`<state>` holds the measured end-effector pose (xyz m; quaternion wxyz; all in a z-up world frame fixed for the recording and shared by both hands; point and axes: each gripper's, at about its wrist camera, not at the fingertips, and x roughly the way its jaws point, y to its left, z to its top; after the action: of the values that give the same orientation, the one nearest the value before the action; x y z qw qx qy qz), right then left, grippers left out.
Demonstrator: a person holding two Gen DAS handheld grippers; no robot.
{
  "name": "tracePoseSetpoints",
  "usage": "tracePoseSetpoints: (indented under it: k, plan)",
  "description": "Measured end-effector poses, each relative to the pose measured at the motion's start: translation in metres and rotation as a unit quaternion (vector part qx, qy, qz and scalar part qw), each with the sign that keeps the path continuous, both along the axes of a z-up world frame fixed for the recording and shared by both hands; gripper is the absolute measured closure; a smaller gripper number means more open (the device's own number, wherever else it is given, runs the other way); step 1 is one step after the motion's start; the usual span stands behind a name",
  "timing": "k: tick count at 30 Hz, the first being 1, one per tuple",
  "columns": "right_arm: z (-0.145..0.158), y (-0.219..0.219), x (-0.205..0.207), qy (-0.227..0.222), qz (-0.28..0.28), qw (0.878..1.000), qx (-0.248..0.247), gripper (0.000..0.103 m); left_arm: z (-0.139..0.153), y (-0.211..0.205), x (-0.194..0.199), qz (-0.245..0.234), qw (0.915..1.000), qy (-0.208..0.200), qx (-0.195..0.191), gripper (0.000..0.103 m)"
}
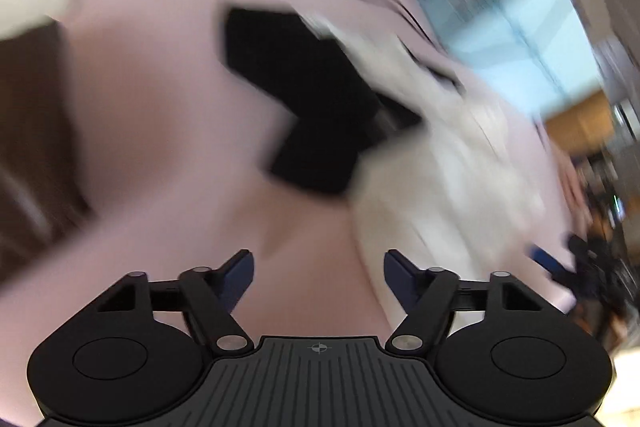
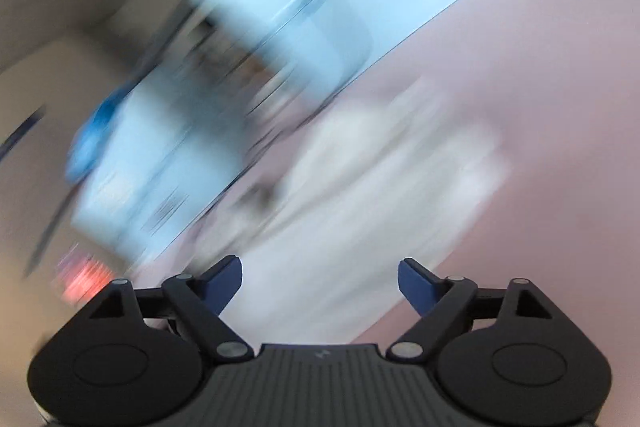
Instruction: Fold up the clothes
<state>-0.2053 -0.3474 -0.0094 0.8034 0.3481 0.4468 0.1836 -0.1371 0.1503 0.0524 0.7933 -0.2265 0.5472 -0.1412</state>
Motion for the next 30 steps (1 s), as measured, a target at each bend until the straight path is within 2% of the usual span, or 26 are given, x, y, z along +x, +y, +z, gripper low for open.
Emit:
tracePoseSetpoints:
  k: [1,2,4,5,6,7,8,9,10,11,12,13,15,17,20,22,23,24,25,26,27,28,29,30]
  plan:
    - [0.0,-0.006,0.003,-0.005,-0.016,1.0,-0.007,0.015,-0.005,-0.002,0.007,0.005,0.9999,0.002,-0.013,0.029]
    - [-0.001,-0.013,0.005,-0.009,-0.032,0.999,-0.014,0.015,-0.011,-0.004,0.014,0.009,0.9996,0.004,-0.027,0.023]
    - [-0.001,-0.026,0.011,-0.018,-0.063,0.997,-0.028,0.014,-0.017,-0.01,0.024,0.019,0.9985,-0.001,-0.051,0.021]
    - [-0.002,-0.032,0.014,-0.023,-0.079,0.996,-0.034,0.029,-0.019,-0.014,0.027,0.024,0.9978,-0.008,-0.062,0.021]
    - [-0.002,-0.039,0.016,-0.028,-0.095,0.994,-0.041,0.07,-0.025,-0.018,0.034,0.02,0.9972,-0.009,-0.071,0.021]
    - [-0.002,-0.045,0.019,-0.032,-0.111,0.992,-0.048,0.095,-0.03,-0.028,0.043,0.019,0.9973,-0.013,-0.07,0.021]
    - [-0.003,-0.052,0.022,-0.037,-0.126,0.99,-0.055,0.096,-0.035,-0.039,0.052,0.018,0.9973,-0.017,-0.069,0.024]
    - [-0.003,-0.058,0.024,-0.041,-0.142,0.987,-0.062,0.097,-0.033,-0.045,0.053,0.02,0.9979,-0.026,-0.055,0.053]
    - [-0.003,-0.065,0.027,-0.046,-0.158,0.984,-0.069,0.097,-0.031,-0.051,0.054,0.021,0.9983,-0.035,-0.042,0.071]
    - [0.002,-0.063,0.02,-0.059,-0.159,0.981,-0.098,0.097,-0.029,-0.057,0.055,0.022,0.9984,-0.043,-0.029,0.086]
    - [0.01,-0.064,0.009,-0.071,-0.158,0.978,-0.118,0.097,-0.028,-0.057,0.053,0.018,0.9985,-0.039,-0.034,0.089]
    - [0.016,-0.068,-0.002,-0.073,-0.154,0.978,-0.118,0.097,-0.027,-0.057,0.051,0.014,0.9985,-0.036,-0.039,0.089]
    - [0.026,-0.075,-0.025,-0.06,-0.141,0.985,-0.084,0.097,-0.011,-0.043,0.036,-0.002,0.9983,-0.053,-0.026,0.089]
    - [0.033,-0.079,-0.052,-0.053,-0.126,0.988,-0.068,0.097,-0.001,-0.033,0.022,-0.014,0.9978,-0.055,-0.033,0.089]
    - [0.036,-0.061,-0.079,-0.031,-0.105,0.99,-0.09,0.095,0.014,-0.02,-0.012,-0.04,0.9974,-0.058,-0.018,0.089]
    - [0.044,-0.062,-0.075,-0.049,-0.112,0.987,-0.109,0.086,0.008,-0.023,-0.028,-0.071,0.9971,-0.024,0.011,0.085]
    - [0.048,-0.062,-0.073,-0.059,-0.116,0.984,-0.118,0.083,0.007,-0.021,-0.027,-0.067,0.9975,-0.016,0.016,0.08]
    - [0.052,-0.063,-0.071,-0.069,-0.121,0.982,-0.128,0.08,0.007,-0.018,-0.026,-0.062,0.9978,-0.008,0.021,0.069]
    - [0.057,-0.064,-0.068,-0.08,-0.125,0.979,-0.137,0.074,0.006,-0.016,-0.024,-0.057,0.998,0.0,0.026,0.064]
    - [0.061,-0.065,-0.066,-0.09,-0.13,0.977,-0.147,0.051,0.005,-0.014,-0.023,-0.052,0.9981,0.007,0.031,0.058]
    - [0.065,-0.066,-0.063,-0.1,-0.134,0.974,-0.156,0.032,0.005,-0.012,-0.022,-0.047,0.9981,0.015,0.036,0.057]
    - [0.07,-0.066,-0.061,-0.11,-0.138,0.97,-0.165,0.029,0.005,-0.01,-0.021,-0.042,0.9981,0.022,0.04,0.057]
    - [0.074,-0.067,-0.059,-0.12,-0.142,0.967,-0.175,0.026,0.014,-0.005,-0.022,-0.027,0.9986,-0.003,0.046,0.055]
    - [0.078,-0.068,-0.056,-0.13,-0.147,0.963,-0.184,0.025,0.024,0.0,-0.022,-0.012,0.9983,-0.027,0.051,0.048]
